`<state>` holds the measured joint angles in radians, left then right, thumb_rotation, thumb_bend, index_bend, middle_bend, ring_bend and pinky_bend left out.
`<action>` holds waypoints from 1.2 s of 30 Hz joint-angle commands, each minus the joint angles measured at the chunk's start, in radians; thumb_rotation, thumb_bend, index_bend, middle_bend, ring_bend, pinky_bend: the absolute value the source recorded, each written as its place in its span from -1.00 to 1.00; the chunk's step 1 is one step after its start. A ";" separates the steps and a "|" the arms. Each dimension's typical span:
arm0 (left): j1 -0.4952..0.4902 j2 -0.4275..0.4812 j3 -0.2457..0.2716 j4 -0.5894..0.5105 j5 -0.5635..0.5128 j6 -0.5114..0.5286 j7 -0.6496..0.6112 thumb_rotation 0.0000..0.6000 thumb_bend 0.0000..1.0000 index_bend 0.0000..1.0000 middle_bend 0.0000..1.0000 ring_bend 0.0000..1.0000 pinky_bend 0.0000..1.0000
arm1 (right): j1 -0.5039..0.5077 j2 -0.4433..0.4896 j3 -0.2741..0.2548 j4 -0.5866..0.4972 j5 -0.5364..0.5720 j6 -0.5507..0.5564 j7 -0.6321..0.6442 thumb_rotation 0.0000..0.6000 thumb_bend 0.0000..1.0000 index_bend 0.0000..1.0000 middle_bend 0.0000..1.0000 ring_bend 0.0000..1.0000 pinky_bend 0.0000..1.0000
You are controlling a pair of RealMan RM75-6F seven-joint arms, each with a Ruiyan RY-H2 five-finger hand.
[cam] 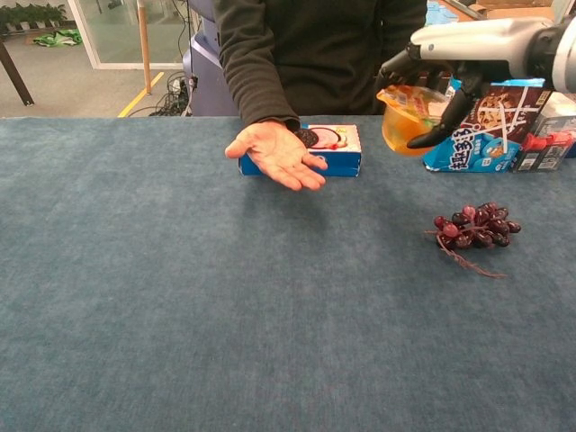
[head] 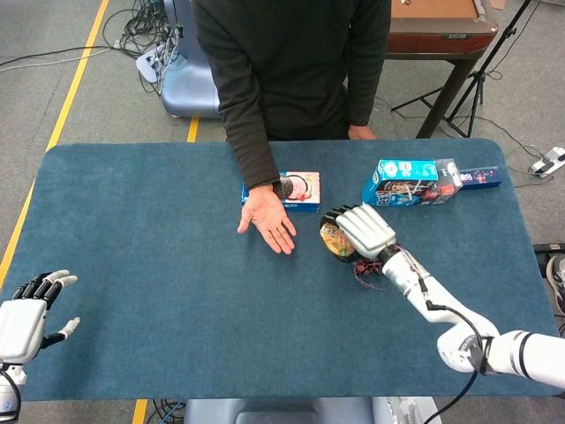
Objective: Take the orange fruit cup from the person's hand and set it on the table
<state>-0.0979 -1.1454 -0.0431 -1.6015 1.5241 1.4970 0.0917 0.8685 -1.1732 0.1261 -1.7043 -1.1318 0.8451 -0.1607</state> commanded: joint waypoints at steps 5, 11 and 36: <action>-0.005 -0.003 0.001 -0.003 0.007 -0.002 0.005 1.00 -0.60 -0.45 -0.56 -0.65 -0.49 | -0.049 -0.024 -0.050 0.021 -0.072 0.004 0.038 1.00 -0.31 -0.12 -0.11 -0.28 0.17; -0.003 -0.005 0.003 -0.003 0.003 -0.002 0.005 1.00 -0.60 -0.45 -0.56 -0.65 -0.49 | -0.064 -0.066 -0.078 0.055 -0.129 -0.008 0.049 1.00 -0.31 -0.12 -0.11 -0.28 0.17; 0.007 -0.011 0.010 0.008 0.005 0.011 -0.004 1.00 -0.60 -0.45 -0.56 -0.65 -0.49 | -0.018 -0.298 -0.065 0.273 -0.108 -0.112 -0.034 1.00 -0.36 -0.56 -0.52 -0.75 -0.59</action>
<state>-0.0915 -1.1563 -0.0330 -1.5938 1.5287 1.5075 0.0876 0.8473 -1.4668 0.0600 -1.4352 -1.2442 0.7371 -0.1916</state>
